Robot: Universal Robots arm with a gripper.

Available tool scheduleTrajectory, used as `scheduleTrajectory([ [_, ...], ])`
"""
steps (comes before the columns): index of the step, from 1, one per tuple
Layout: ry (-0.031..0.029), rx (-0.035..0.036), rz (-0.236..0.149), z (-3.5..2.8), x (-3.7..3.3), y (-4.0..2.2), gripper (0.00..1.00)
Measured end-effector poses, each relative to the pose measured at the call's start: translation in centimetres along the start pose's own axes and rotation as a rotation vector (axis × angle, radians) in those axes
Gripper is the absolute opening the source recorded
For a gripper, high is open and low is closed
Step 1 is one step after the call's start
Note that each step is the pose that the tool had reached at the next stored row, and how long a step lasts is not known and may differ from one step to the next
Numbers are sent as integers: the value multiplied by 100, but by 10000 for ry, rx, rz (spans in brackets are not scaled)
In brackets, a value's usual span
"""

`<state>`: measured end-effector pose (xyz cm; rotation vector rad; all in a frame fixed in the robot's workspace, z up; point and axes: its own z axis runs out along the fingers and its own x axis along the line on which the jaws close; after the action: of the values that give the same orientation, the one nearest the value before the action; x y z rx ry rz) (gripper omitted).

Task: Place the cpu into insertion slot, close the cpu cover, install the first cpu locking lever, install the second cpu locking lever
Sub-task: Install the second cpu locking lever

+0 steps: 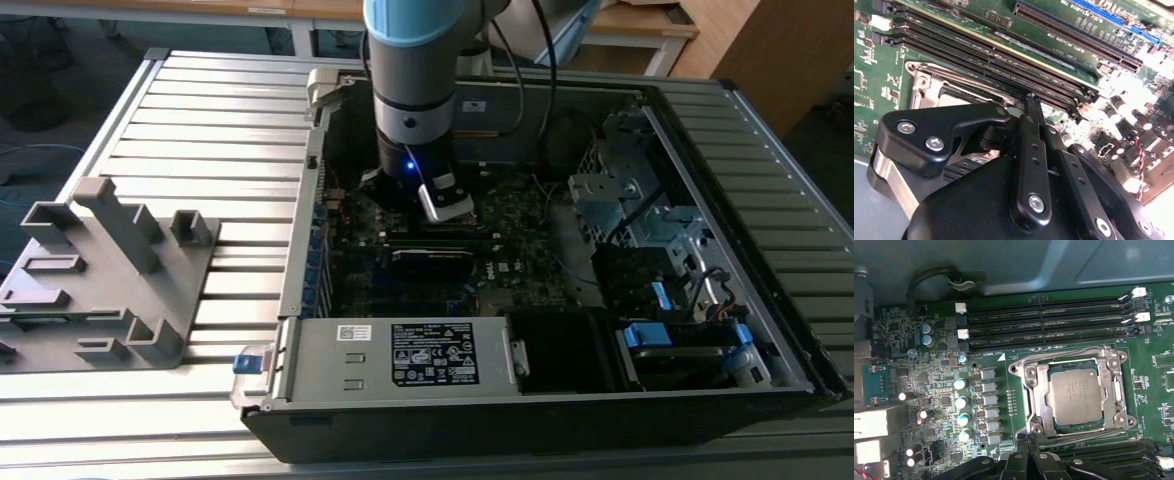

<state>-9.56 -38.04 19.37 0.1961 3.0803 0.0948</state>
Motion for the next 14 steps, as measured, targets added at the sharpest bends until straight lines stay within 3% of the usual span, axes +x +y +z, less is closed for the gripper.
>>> scheduleTrajectory([
  [7, -8, -14, 0, -3, 11, 0, 11],
  [14, -4, -8, 0, -219, 1, 13, 11],
])
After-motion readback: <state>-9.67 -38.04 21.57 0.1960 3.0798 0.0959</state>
